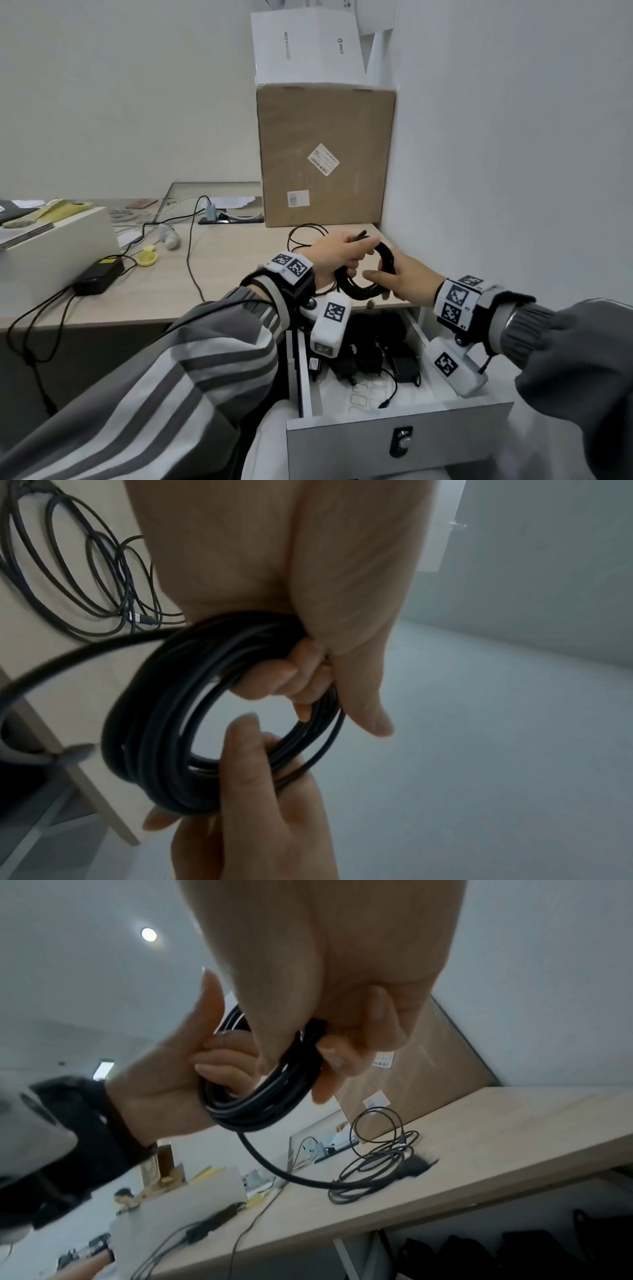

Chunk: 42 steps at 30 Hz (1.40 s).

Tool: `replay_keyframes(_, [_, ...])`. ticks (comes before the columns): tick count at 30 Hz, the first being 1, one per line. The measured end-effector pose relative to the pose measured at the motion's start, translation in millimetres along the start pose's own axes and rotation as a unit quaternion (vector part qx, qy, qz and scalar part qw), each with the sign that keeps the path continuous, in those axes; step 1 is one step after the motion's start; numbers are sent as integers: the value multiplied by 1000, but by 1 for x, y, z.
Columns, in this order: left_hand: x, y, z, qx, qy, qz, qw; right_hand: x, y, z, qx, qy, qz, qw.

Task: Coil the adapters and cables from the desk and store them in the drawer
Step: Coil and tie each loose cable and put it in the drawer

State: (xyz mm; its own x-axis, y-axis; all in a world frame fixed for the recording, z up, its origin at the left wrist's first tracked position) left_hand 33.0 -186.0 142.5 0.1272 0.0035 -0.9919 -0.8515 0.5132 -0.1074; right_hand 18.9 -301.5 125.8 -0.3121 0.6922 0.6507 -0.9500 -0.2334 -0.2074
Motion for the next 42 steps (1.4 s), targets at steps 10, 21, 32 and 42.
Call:
replay_keyframes(10, [-8,-6,-2,41,-238,-8,970,22,-5,9,141,133,42,980])
replay_keyframes(21, [2,-7,21,-64,-156,-37,985,15,-3,12,17,6,43,999])
replay_keyframes(32, [-7,-8,53,-239,236,-54,940,6,-8,-42,62,112,62,990])
replay_keyframes(42, [12,13,85,-234,51,-5,971,7,5,0,84,129,78,985])
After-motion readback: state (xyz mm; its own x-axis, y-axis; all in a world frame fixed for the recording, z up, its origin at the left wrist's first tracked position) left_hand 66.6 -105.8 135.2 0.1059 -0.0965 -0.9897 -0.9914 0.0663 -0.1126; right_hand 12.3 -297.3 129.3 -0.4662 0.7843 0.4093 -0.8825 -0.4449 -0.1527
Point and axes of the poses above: each hand's wrist, its own y-axis away from the middle knuckle, its own z-axis out of the back of the hand, x = y × z, the point moved 7 cm from there along -y, towards the middle knuckle, and after that the axes turned 1 degree about -y, right-handed, at the moved point
